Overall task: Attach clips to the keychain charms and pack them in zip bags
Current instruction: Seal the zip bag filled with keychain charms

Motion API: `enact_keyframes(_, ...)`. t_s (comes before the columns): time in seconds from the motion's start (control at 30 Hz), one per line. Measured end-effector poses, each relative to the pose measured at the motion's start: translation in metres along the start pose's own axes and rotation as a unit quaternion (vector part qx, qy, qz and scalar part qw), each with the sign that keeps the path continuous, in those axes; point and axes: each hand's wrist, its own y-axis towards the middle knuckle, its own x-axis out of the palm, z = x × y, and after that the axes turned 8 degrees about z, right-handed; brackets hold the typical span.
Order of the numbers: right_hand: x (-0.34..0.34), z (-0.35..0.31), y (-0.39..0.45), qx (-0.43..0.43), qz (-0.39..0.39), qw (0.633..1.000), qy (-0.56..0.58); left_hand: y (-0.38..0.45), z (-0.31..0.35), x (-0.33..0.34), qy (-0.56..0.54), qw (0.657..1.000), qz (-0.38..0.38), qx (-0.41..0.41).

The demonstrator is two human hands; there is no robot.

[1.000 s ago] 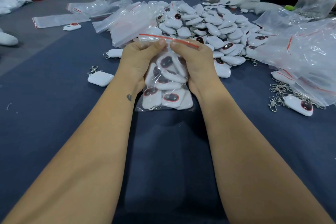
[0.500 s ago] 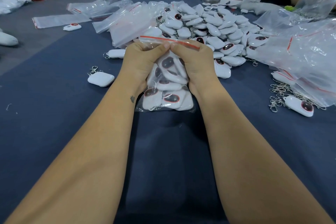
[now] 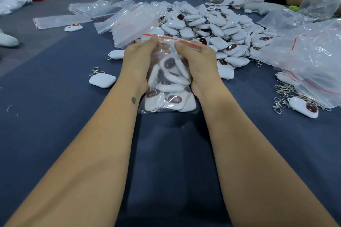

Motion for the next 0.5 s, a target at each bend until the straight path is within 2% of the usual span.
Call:
enact_keyframes(0.2,-0.0004,0.0026,0.0011,-0.009,0.009,1.000,-0.007,0.0041,-0.0023,-0.0015,0.047,0.998,0.021,0.039)
enact_keyframes(0.33,0.0030,0.0022,0.0007,0.006,-0.008,1.000,-0.006,0.0058,-0.0035,0.0001,0.103,0.991,0.066,0.051)
enact_keyframes(0.43,0.0031,0.0029,0.0031,0.029,-0.005,0.999,0.026,0.0079,-0.0026,0.0001,0.063,0.993,0.099,0.033)
enact_keyframes(0.5,0.0024,0.0042,0.0037,0.008,0.000,0.999,0.034,0.0074,0.0001,-0.0008,0.011,0.996,0.086,0.000)
